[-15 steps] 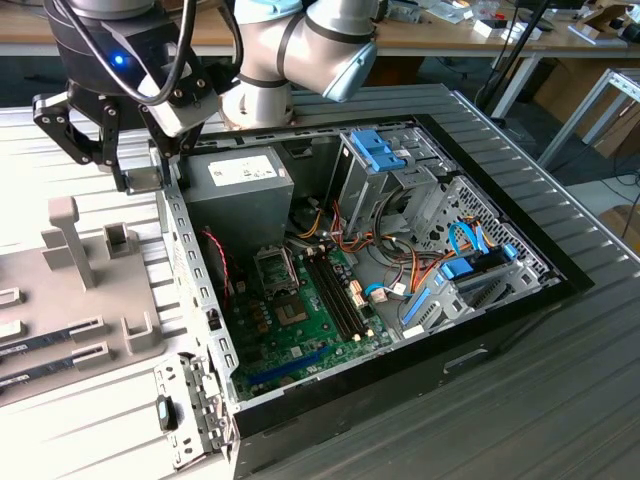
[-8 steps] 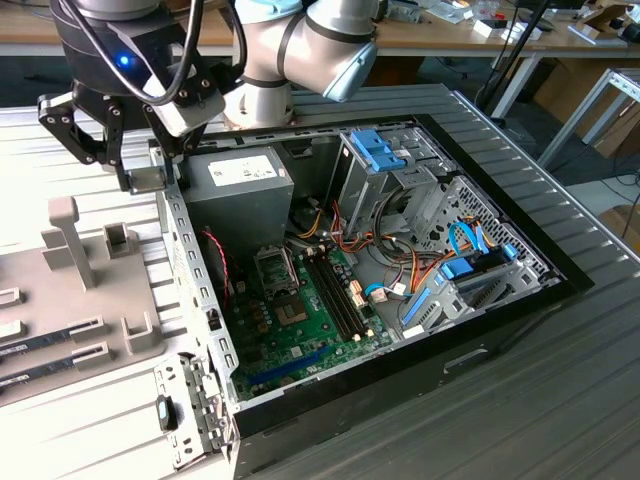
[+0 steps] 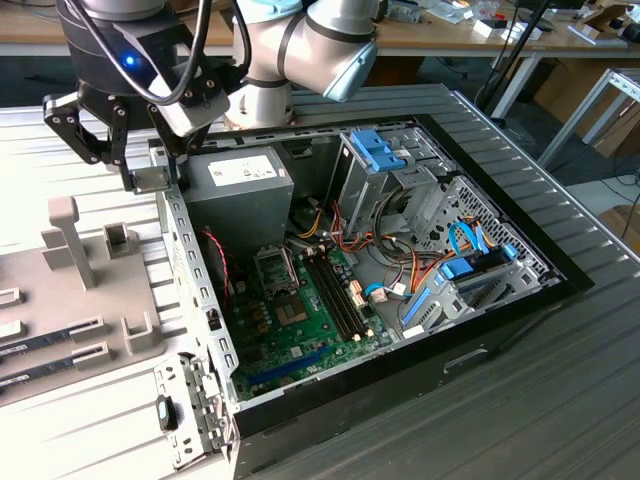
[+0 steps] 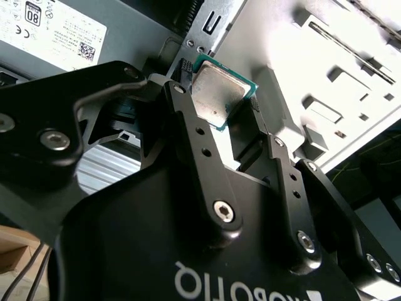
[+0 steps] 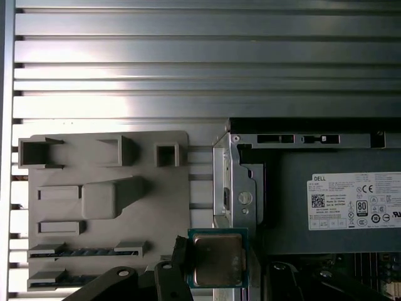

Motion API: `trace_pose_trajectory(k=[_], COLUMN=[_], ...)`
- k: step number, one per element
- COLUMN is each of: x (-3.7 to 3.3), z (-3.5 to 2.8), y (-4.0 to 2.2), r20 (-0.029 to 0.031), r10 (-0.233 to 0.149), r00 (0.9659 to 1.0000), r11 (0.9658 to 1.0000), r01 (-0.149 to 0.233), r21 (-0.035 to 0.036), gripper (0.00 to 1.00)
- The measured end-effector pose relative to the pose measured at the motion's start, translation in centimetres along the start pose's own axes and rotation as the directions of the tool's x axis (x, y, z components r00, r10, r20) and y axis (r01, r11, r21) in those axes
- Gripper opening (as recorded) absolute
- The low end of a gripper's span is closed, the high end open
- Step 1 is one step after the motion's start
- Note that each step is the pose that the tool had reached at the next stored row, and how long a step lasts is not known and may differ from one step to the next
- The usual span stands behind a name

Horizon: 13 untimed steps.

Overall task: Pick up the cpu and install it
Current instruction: 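Pick up the cpu and move it towards the insertion slot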

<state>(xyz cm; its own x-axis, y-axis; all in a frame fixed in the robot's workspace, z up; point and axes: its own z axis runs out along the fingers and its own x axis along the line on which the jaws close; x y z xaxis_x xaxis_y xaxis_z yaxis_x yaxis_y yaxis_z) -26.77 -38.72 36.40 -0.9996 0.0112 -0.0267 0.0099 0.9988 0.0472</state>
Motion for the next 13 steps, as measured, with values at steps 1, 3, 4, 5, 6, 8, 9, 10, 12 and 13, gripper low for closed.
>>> trace_pose_trajectory(k=[1, 3, 4, 5, 6, 8, 9, 10, 12, 13], x=[-0.06, -0.14, -0.17, -0.21, -0.25, -0.32, -0.35, -0.41, -0.52, -0.56], z=[0.01, 0.02, 0.03, 0.03, 0.03, 0.05, 0.05, 0.06, 0.08, 0.08], y=[0.00, 0.00, 0.00, 0.00, 0.00, 0.00, 0.00, 0.00, 0.00, 0.00], r20=[0.0000, -0.0001, 0.0000, -0.0001, -0.0001, 0.0000, -0.0001, -0.0001, -0.0001, -0.0001], r10=[0.000, 0.000, 0.000, 0.000, 0.000, 0.000, 0.000, 0.000, 0.000, 0.000], r00=[1.0000, 1.0000, 1.0000, 1.0000, 1.0000, 1.0000, 1.0000, 1.0000, 1.0000, 1.0000], r11=[1.0000, 1.0000, 1.0000, 1.0000, 1.0000, 1.0000, 1.0000, 1.0000, 1.0000, 1.0000], r01=[0.000, 0.000, 0.000, 0.000, 0.000, 0.000, 0.000, 0.000, 0.000, 0.000], r21=[0.0000, 0.0000, 0.0000, 0.0001, 0.0000, 0.0000, 0.0000, 0.0000, 0.0000, 0.0000], gripper=[0.47, 0.47, 0.47, 0.47, 0.47, 0.47, 0.47, 0.47, 0.47, 0.47])
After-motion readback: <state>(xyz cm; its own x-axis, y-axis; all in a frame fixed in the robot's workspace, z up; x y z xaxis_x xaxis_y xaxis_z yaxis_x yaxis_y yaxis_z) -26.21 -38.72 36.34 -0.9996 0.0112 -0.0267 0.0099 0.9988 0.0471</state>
